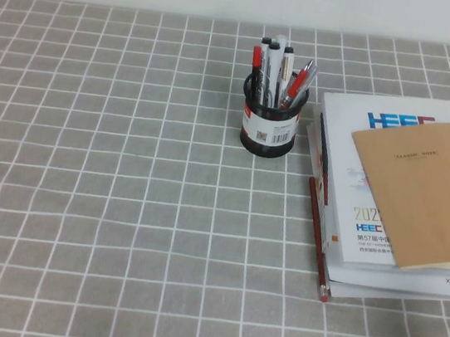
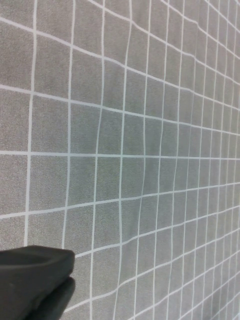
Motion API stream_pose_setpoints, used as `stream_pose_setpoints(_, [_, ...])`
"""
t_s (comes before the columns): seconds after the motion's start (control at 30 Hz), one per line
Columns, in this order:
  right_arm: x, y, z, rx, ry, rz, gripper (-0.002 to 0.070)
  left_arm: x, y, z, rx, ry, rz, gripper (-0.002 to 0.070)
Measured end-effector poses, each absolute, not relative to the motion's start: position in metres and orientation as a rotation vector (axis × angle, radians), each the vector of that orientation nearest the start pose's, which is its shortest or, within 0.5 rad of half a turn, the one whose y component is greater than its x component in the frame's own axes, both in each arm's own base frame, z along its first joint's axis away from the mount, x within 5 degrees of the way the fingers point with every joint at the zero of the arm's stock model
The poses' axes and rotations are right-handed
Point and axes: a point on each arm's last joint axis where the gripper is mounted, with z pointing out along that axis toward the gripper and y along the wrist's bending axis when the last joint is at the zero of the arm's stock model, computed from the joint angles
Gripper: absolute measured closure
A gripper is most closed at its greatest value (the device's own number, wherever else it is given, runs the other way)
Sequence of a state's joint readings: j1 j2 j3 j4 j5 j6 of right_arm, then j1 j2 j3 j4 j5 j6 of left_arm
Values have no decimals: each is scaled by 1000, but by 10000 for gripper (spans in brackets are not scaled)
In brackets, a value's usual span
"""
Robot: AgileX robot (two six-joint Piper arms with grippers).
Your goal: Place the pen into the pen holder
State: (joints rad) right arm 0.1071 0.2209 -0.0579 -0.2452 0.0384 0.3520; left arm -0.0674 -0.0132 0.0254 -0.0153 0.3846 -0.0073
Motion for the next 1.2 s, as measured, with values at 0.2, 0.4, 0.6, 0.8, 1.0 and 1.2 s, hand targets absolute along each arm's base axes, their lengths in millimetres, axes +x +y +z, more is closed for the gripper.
stream_pose_setpoints(0.2, [63,5,199,19,1714,136,688,52,-4,171,47,1880,-66,681])
stream_pose_setpoints(0.4, [56,2,182,90,1749,98,688,52,-4,171,47,1880,-66,681])
stream_pose_setpoints(0.6, [53,2,173,102,1859,104,688,52,-4,171,47,1880,-66,681])
stream_pose_setpoints(0.8, [53,3,171,103,1871,107,688,52,-4,171,47,1880,-66,681])
stream_pose_setpoints(1.0, [53,3,171,103,1871,106,688,52,-4,171,47,1880,-66,680])
stream_pose_setpoints(1.2, [53,3,171,101,1871,105,689,52,-4,171,47,1880,-66,681])
